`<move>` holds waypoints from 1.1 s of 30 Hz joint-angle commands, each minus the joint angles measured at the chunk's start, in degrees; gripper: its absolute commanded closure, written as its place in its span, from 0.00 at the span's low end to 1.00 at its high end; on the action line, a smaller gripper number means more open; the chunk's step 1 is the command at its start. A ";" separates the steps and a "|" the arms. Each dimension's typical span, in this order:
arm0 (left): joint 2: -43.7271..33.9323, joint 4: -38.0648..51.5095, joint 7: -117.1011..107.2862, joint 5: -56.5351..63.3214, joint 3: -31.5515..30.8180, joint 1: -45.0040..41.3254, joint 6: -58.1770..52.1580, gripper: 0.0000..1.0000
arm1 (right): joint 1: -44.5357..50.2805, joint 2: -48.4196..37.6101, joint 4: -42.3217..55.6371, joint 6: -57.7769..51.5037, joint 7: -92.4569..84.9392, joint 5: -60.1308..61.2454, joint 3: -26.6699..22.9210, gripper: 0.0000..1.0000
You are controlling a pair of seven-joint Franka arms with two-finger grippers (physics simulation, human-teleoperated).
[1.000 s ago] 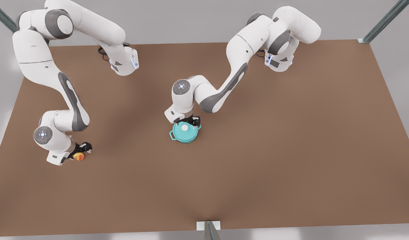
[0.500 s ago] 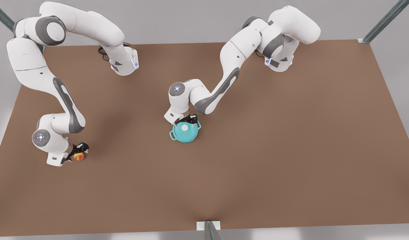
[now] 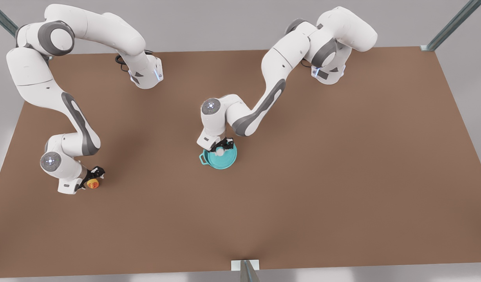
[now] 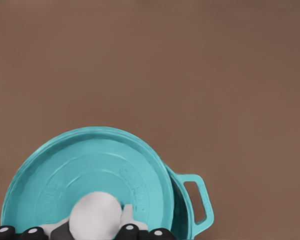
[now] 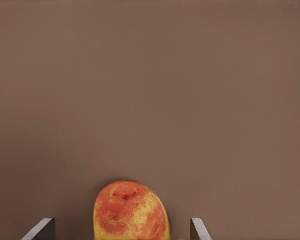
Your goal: Open the pot lid and put the potato into the pot
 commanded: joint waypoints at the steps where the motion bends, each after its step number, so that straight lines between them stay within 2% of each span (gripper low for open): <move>1: -0.51 0.11 -3.07 -0.56 0.44 3.85 -1.39 0.75 | 0.03 -0.02 0.00 0.30 -0.88 -0.44 0.02 0.05; 2: -0.59 0.20 0.89 -0.65 0.18 7.90 -2.09 0.75 | -0.06 -0.02 0.09 0.30 -0.88 -0.44 0.02 0.13; 5: 0.81 0.11 14.15 -1.26 -0.26 18.62 0.02 0.74 | -0.06 -0.02 0.09 0.30 -0.80 -0.44 0.02 0.20; 7: 2.13 0.20 19.17 -2.14 -0.26 20.65 0.37 0.65 | -0.06 -0.02 0.09 0.30 -0.80 -0.44 0.02 0.26; 9: 4.94 0.11 19.44 -2.05 -0.08 21.44 5.20 0.61 | -0.06 -0.11 0.09 0.22 -0.80 -0.44 0.02 0.35; 10: 5.82 0.11 19.52 -2.05 -0.08 21.79 7.49 0.48 | -0.06 -0.11 0.09 0.22 -0.88 -0.44 0.02 0.36; 11: 6.00 0.11 21.10 -2.05 -0.08 21.97 8.11 0.00 | 0.03 -0.11 0.09 0.22 -0.80 -0.44 0.02 0.36; 13: 5.38 0.11 23.74 -1.70 0.18 22.32 7.05 0.00 | 0.12 -0.02 0.17 0.30 -0.80 -0.44 0.11 0.36; 15: 3.10 0.20 34.28 -1.17 1.58 23.02 -1.20 0.00 | 0.12 -0.02 0.17 0.22 -0.80 -0.44 0.11 0.37; 17: -7.35 0.29 48.26 -2.40 3.43 25.92 -17.19 0.00 | 0.12 -0.11 0.17 0.22 -0.88 -0.44 0.11 0.42; 19: -20.18 -0.41 64.77 -16.20 2.38 36.81 -33.09 0.00 | 0.12 -0.02 0.17 0.22 -0.88 -0.53 0.11 0.43; 20: -34.57 -16.02 69.78 -12.96 2.64 37.34 -30.85 0.00 | 0.12 -0.02 0.17 0.22 -0.80 -0.53 0.11 0.42; 21: -50.59 -40.29 71.20 -11.02 2.99 38.05 -16.78 0.00 | 0.12 -0.02 0.17 0.22 -0.80 -0.53 0.11 0.42; 22: -45.26 -37.16 72.08 -11.02 3.08 38.58 -16.77 0.00 | 0.21 -0.02 0.17 0.22 -0.80 -0.53 0.11 0.42; 23: -44.10 -35.84 71.82 -10.84 2.29 38.14 -18.26 0.00 | 0.21 -0.02 0.17 0.22 -0.80 -0.53 0.11 0.43; 26: -44.10 -30.65 70.59 -9.87 2.38 38.05 -23.18 0.00 | 0.21 -0.02 0.17 0.22 -0.80 -0.53 0.20 0.51; 33: -43.75 -30.56 70.68 -9.79 2.64 38.49 -24.33 0.00 | -0.41 -0.20 0.17 -0.84 -0.09 -1.32 1.69 0.53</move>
